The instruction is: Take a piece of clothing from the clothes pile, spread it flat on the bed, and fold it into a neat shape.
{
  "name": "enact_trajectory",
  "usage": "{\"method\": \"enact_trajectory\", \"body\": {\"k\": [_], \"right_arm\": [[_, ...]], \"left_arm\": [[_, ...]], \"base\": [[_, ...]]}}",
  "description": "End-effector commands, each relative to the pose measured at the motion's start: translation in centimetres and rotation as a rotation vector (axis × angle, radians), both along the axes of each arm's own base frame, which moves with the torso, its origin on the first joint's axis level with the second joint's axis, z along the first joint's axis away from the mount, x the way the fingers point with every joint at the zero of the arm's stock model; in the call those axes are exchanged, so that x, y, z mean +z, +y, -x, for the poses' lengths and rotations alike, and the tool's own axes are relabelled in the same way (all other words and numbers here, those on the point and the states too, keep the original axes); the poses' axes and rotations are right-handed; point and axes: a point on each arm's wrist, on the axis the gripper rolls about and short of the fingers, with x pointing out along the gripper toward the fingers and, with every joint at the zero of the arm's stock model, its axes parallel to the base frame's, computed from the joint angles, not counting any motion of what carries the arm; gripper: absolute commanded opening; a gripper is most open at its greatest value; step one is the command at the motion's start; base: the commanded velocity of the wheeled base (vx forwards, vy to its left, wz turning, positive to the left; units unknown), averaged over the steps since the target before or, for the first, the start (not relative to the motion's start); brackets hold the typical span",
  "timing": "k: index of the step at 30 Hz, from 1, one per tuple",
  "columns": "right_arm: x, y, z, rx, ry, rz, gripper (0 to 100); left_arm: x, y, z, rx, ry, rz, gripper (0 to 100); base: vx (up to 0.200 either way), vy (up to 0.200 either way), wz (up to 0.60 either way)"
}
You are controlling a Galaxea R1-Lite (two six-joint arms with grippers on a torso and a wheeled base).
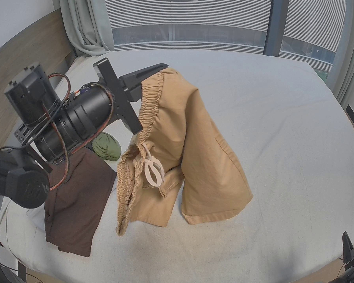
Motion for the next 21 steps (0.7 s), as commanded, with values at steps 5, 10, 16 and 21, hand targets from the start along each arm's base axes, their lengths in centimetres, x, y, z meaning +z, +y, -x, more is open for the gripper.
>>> {"method": "enact_trajectory", "body": {"k": [5, 10, 16, 21], "right_arm": [[-0.5, 0.0, -0.1, 0.0, 0.013, 0.0, 100], [-0.5, 0.0, -0.1, 0.0, 0.013, 0.0, 100], [-0.5, 0.0, -0.1, 0.0, 0.013, 0.0, 100], [-0.5, 0.0, -0.1, 0.0, 0.013, -0.001, 100]], "left_arm": [[0.3, -2.0, -0.8, -0.039, -0.012, 0.009, 0], [0.3, -3.0, -0.6, -0.064, -0.011, 0.01, 0], [0.3, -5.5, 0.0, -0.107, -0.016, 0.027, 0], [-0.6, -8.2, 0.0, -0.152, 0.001, 0.021, 0]], "base": [[0.0, 0.0, 0.0], [0.0, 0.0, 0.0], [0.0, 0.0, 0.0], [0.0, 0.0, 0.0]]}}
